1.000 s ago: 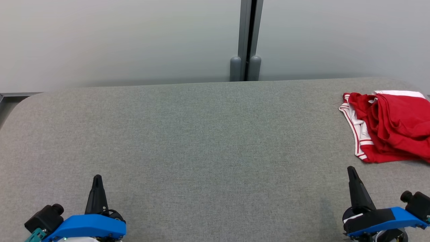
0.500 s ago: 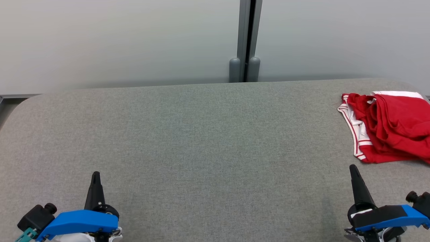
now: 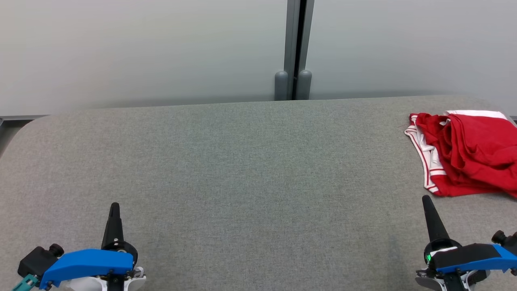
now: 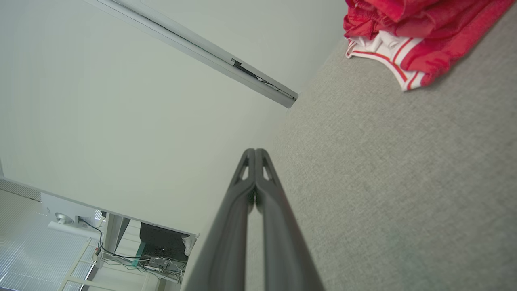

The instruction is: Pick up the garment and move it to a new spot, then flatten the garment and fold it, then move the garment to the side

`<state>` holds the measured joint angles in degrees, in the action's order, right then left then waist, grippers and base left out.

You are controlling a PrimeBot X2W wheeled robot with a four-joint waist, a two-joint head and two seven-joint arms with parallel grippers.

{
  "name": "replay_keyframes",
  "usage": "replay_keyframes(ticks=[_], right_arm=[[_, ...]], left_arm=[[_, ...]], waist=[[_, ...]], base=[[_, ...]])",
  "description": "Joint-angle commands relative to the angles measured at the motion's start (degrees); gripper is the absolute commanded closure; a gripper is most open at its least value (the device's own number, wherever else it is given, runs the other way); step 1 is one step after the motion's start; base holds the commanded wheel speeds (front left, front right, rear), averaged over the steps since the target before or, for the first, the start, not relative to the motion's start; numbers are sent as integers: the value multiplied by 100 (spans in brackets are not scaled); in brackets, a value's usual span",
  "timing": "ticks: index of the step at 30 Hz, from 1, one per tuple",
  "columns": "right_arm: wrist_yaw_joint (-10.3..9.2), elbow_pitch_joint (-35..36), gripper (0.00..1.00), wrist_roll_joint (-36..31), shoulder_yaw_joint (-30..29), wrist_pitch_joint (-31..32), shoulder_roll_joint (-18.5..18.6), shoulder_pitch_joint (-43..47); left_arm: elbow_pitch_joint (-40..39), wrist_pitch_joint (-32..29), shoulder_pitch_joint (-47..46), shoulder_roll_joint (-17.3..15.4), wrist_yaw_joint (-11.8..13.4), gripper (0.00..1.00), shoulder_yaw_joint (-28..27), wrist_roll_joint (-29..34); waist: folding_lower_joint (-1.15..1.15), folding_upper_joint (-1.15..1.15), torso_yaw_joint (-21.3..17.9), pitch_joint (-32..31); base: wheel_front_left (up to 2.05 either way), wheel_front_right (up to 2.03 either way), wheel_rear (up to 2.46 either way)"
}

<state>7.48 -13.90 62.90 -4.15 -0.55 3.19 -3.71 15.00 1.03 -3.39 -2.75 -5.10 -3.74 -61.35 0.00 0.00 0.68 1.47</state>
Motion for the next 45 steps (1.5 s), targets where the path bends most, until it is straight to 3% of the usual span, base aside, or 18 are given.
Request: replay_keyframes(ticks=[1, 45], right_arm=[[2, 37, 100, 192, -32, 51, -7, -137], [2, -3, 100, 2315, -200, 564, -30, -250]], left_arm=[[-69, -48, -125, -15, -51, 100, -48, -191], [-98, -605, -283, -18, -207, 100, -238, -2432]], waist=[[0, 0, -2, -4], [0, 0, -49, -93]], base=[[0, 0, 0], [0, 0, 0]])
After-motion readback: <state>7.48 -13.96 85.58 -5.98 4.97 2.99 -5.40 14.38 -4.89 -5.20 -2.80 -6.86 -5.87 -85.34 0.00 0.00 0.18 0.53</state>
